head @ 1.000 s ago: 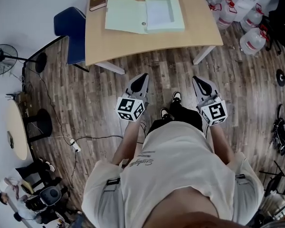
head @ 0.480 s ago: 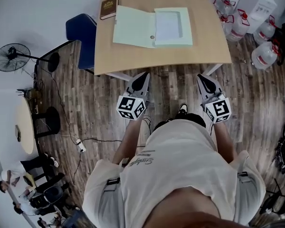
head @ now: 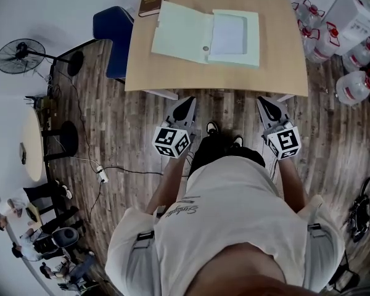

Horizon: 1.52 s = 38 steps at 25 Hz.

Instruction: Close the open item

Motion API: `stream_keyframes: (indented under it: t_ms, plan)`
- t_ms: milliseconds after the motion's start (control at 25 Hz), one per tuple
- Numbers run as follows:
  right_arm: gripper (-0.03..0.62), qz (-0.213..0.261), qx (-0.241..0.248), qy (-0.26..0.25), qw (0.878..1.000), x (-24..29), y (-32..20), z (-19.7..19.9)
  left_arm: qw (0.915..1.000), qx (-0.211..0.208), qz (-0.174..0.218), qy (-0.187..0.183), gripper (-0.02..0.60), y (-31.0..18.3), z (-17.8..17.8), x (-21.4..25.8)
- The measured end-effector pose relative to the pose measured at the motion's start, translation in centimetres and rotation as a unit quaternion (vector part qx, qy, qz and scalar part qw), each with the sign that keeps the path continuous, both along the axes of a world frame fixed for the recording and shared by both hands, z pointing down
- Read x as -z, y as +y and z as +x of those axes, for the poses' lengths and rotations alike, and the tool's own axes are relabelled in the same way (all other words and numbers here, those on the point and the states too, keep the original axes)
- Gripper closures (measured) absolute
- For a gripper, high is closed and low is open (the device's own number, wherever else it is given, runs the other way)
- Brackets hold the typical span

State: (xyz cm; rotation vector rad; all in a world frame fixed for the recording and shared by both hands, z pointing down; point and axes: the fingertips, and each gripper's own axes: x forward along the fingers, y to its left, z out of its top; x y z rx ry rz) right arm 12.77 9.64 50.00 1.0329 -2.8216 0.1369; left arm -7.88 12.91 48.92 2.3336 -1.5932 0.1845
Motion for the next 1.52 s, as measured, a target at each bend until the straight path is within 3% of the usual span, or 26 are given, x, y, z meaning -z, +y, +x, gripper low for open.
stream_keyframes:
  t_ms: [360,560,1000,1320,1520]
  plan:
    - [0.599,-0.013,-0.004,0.008,1.0,-1.2,-3.6,-1.6,0.9997,-0.016,-0.014,0.009,0.566,-4.2,-0.4,-2.3]
    - [0.599,-0.012,-0.015,0.023,1.0,-1.1,-7.2,-1.8,0.9996,-0.026,0.003,0.013,0.566,-9.0,-1.1,-1.5]
    - [0.599,-0.005,-0.053,0.017,0.998,1.6,-16.0,-6.6,0.9971,-0.07,0.006,0.03,0.566,-17.9,-4.9,-1.2]
    - [0.599,0.002,-0.09,0.022,0.996,3.0,-20.0,-9.0,0.9932,-0.109,-0.003,0.041,0.566,-22.8,-7.4,-2.4]
    - [0.599,-0.01,-0.107,0.027,0.994,2.4,-20.7,-9.4,0.9896,-0.137,0.001,0.044,0.566,-25.0,-7.1,-2.3]
